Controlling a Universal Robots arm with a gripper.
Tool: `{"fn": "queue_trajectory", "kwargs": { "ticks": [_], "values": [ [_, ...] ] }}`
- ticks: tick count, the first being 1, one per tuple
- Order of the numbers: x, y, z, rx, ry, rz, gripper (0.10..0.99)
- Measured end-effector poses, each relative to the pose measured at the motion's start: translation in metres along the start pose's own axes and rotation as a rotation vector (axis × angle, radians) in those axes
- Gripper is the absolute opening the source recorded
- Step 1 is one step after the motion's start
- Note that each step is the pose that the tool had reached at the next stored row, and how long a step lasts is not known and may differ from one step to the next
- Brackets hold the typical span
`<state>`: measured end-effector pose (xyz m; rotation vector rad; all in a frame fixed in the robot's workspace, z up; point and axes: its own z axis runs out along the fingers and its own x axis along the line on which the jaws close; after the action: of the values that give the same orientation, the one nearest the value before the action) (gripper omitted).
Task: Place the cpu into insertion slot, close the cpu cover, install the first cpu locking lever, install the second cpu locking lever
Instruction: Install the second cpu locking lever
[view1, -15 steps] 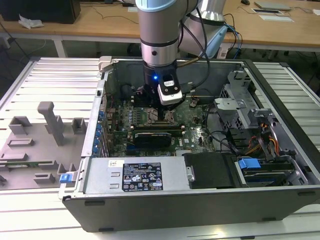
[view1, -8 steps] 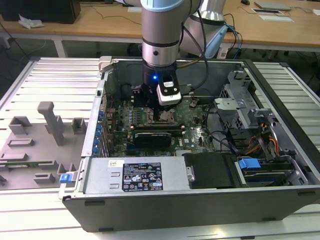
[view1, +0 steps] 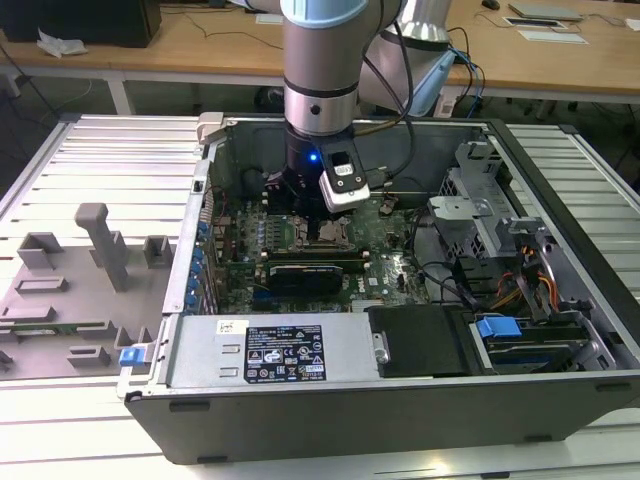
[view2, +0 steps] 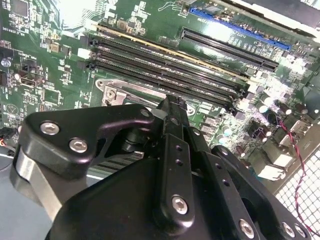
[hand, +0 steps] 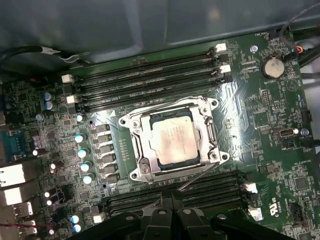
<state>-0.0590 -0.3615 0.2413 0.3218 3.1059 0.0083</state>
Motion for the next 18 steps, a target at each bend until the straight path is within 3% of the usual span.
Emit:
{"fn": "queue_trajectory", "kwargs": {
  "ticks": [1, 2, 3, 7, 9, 10, 12, 15, 18],
  "values": [
    [0.0, -0.0004, 0.0001, -0.01, 0.002, 0.0, 0.106],
    [0.0, -0.0018, 0.0004, -0.031, 0.0064, 0.0, 0.106],
    [0.0, -0.0033, 0.0006, -0.044, 0.0093, -0.001, 0.106],
    [-0.001, -0.0141, 0.0033, -0.086, 0.0179, -0.004, 0.106],
    [-0.0015, -0.0206, 0.0047, -0.123, 0.0258, -0.005, 0.106],
    [-0.0016, -0.0232, 0.0054, -0.136, 0.0285, -0.005, 0.106],
    [-0.0019, -0.0279, 0.007, -0.153, 0.032, -0.006, 0.106],
    [-0.0016, -0.0281, 0.0077, -0.155, 0.0324, -0.006, 0.106],
    [0.0034, -0.0305, 0.0144, -0.168, 0.0352, -0.006, 0.106]
  ]
}}
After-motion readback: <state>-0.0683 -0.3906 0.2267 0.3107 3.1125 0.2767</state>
